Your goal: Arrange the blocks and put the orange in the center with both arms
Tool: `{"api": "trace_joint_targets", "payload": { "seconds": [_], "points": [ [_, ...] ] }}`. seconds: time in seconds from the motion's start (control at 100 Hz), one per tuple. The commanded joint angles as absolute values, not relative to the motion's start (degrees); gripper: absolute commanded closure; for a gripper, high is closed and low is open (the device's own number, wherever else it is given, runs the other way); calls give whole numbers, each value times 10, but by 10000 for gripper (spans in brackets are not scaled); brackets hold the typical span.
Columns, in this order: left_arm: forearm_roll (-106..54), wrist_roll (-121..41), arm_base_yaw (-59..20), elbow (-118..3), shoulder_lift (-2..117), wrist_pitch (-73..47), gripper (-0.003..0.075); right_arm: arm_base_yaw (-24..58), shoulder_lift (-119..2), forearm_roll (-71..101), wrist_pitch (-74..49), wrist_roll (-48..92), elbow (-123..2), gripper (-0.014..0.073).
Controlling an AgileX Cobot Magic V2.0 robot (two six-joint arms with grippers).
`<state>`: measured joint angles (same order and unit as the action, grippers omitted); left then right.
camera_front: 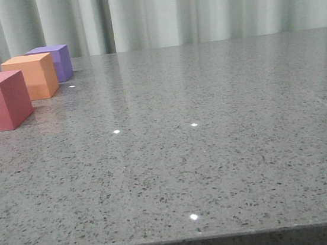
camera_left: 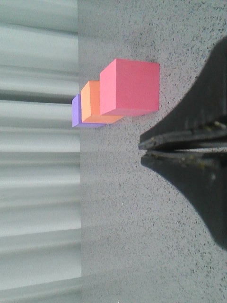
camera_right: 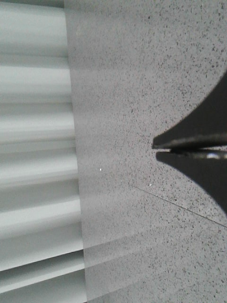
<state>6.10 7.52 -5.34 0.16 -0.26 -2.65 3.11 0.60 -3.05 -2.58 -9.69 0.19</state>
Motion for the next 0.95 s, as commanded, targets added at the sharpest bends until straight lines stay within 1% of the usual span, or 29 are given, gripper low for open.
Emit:
{"api": "trace_joint_targets", "payload": {
  "seconds": [0.0,0.94],
  "points": [
    [56,78,-52,25,-21,15,739,32,18,-32,62,-93,7,660],
    [56,78,-52,25,-21,15,739,32,18,-32,58,-93,6,660]
  ]
}}
